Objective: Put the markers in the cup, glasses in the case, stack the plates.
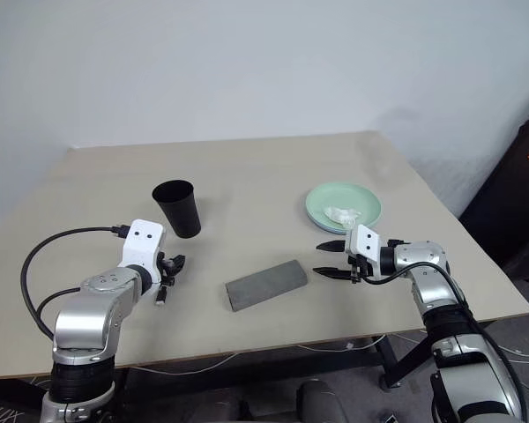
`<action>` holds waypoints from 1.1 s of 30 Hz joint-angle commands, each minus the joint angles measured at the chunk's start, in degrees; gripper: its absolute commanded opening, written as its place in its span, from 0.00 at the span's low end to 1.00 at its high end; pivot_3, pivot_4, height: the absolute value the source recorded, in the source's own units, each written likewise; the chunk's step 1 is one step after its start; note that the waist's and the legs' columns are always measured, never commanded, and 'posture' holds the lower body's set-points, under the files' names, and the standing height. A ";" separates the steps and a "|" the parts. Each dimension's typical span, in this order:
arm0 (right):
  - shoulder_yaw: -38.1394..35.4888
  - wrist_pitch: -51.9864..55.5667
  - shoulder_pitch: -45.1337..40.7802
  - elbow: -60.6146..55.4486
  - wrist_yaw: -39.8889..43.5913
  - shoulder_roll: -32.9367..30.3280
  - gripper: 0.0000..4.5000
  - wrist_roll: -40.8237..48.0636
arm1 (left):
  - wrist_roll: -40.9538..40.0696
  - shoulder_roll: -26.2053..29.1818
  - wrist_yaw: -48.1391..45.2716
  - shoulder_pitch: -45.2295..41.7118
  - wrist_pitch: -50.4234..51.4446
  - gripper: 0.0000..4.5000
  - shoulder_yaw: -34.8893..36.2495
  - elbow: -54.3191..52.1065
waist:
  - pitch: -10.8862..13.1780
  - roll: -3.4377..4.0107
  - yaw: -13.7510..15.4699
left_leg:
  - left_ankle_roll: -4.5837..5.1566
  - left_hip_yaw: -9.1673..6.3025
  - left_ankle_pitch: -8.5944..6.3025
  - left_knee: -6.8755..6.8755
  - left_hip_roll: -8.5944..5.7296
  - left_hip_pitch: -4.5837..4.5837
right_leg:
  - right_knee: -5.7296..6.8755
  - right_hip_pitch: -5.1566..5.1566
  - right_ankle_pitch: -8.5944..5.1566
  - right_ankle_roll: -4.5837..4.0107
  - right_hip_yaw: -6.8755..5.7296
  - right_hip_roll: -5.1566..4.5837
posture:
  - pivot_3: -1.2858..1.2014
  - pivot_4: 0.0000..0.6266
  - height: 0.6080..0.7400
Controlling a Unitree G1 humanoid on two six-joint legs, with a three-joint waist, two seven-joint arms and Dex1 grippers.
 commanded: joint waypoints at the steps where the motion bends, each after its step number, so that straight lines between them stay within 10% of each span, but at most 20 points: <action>1: -0.82 -1.15 -0.82 -1.19 -0.52 0.05 0.58 0.25 | -0.30 0.78 1.34 -1.28 1.46 0.58 0.74 0.85 | 0.00 0.00 0.02 | 0.00 -0.01 0.00 -0.01 -0.01 0.00 | 0.00 0.00 0.00 0.00 -0.01 0.00 | 0.52 0.00 1.00; 12: -1.27 -1.19 0.81 -2.48 -2.21 -0.37 0.58 0.20 | -2.48 0.42 2.25 -3.88 0.60 0.58 1.09 11.04 | -0.01 -0.01 0.04 | -0.05 0.01 -0.03 -0.04 0.00 0.08 | 0.01 0.04 0.00 0.00 -0.03 0.00 | 0.52 0.00 1.00; 21: -1.47 -1.12 1.51 -3.35 -3.09 -0.84 0.58 0.25 | -4.80 1.09 1.75 -4.61 -0.08 0.01 1.23 13.30 | -0.02 0.01 0.01 | -0.08 0.02 -0.02 -0.04 0.02 0.18 | 0.03 0.08 0.00 -0.01 -0.03 -0.01 | 0.52 0.00 1.00; 33: -1.22 -1.07 1.08 -3.10 -3.56 -1.46 0.58 0.05 | -10.16 1.64 -3.91 -8.72 -5.33 0.01 -1.94 12.57 | 0.00 -0.02 0.08 | -0.09 -0.01 -0.02 -0.10 0.02 0.14 | 0.02 0.06 0.00 -0.01 -0.08 -0.01 | 0.52 0.00 1.00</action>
